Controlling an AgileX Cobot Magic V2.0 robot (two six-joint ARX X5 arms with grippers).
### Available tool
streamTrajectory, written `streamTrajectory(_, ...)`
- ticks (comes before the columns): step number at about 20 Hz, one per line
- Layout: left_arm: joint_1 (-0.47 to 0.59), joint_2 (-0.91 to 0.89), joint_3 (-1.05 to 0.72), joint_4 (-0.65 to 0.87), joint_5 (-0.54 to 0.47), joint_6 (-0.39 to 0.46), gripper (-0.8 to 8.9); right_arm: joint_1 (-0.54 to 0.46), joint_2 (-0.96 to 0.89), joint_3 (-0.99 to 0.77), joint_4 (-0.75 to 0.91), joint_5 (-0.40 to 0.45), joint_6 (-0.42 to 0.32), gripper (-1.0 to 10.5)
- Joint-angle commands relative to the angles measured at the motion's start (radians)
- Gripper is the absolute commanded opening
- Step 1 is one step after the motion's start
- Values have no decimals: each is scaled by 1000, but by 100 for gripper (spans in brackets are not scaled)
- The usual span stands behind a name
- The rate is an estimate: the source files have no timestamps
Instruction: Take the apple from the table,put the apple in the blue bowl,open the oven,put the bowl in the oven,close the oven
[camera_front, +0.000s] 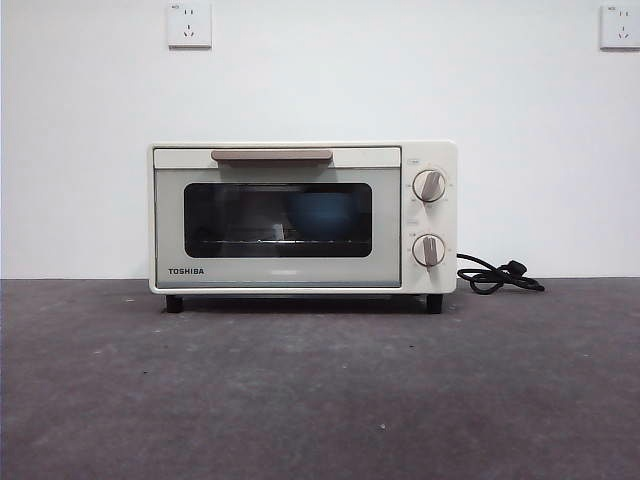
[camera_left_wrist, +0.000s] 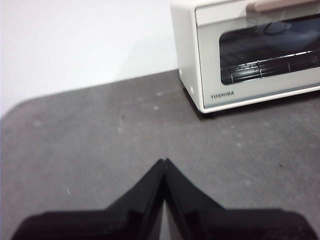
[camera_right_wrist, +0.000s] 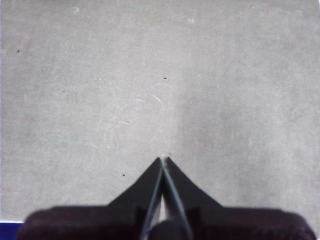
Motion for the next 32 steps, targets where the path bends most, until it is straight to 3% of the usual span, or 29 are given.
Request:
streamTrajectory(1, 3, -30, -13, -66, -27, -98, -4, 1, -2, -4, 3, 1, 9, 1)
streamTrajectory(5, 6, -35, -13, -78, -73, -97, -4, 1, -2, -4, 2, 1, 9, 1)
streamTrajectory(27, -6, -27, -12, -71, -46, -105, -4, -23, -29, -4, 10, 2, 5, 1)
streamTrajectory(29, -6, -27, -12, -71, -46, -105, -4, -62, -76, -16, 132, 28, 31, 1)
streamTrajectory(32, -6, -27, -12, -71, -46, -105, -4, -141, -180, -143, 558, 22, -6, 1)
